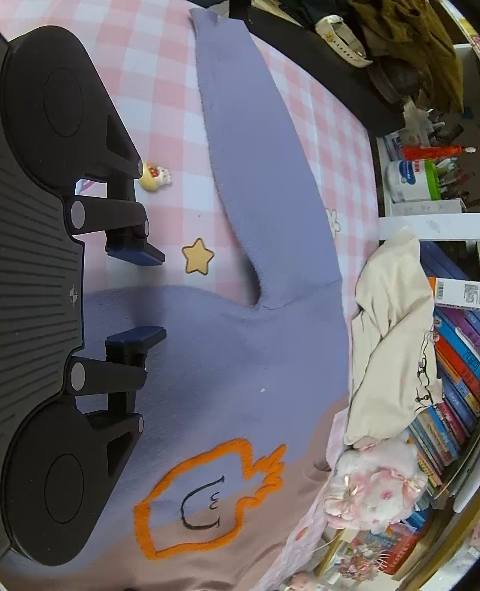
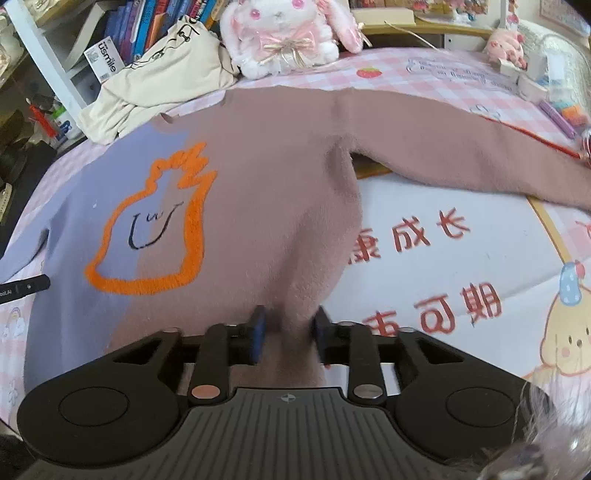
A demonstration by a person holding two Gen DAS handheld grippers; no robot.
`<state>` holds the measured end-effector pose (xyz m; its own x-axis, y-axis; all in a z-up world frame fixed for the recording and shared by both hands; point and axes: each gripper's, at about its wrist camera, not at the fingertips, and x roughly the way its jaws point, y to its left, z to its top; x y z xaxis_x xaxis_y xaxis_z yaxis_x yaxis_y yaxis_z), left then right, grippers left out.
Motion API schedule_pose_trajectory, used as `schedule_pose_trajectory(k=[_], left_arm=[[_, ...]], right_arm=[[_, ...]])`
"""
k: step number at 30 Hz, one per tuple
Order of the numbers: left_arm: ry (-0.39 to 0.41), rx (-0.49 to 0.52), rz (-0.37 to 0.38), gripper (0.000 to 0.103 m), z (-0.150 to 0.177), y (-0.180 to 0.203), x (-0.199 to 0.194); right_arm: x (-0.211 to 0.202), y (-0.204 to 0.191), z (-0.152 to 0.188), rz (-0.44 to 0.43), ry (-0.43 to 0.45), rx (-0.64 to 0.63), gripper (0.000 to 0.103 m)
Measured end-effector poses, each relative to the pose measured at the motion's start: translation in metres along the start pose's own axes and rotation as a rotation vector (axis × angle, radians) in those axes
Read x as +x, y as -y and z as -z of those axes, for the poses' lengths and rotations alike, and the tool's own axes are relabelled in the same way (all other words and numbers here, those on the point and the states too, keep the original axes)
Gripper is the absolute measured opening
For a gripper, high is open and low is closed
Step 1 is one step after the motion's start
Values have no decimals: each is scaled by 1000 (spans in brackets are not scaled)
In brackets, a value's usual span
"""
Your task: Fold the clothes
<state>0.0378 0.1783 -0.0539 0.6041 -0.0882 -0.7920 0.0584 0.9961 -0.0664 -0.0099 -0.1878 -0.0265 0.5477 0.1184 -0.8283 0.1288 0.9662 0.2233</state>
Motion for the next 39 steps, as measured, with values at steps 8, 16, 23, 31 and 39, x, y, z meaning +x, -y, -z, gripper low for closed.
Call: schedule_pose_trajectory(k=[8,16,23,31,39], left_arm=[[23,-10,19,30,-22,5,20],[40,-77,24,5,-19,2,19],[36,-139,-38,6,-3,-16,3],[29,-60,-63,5,-7,4,7],[12,-23,1,8,-27,14,24]], right_arm=[[25,2,-30,57,73,22,39],[51,7,-66,43,112,47,11],[75,-41,-85,2,99,-300,10],[86,-40,-96,47,139,-391,10],[51,11,-72,98,79,-106,16]])
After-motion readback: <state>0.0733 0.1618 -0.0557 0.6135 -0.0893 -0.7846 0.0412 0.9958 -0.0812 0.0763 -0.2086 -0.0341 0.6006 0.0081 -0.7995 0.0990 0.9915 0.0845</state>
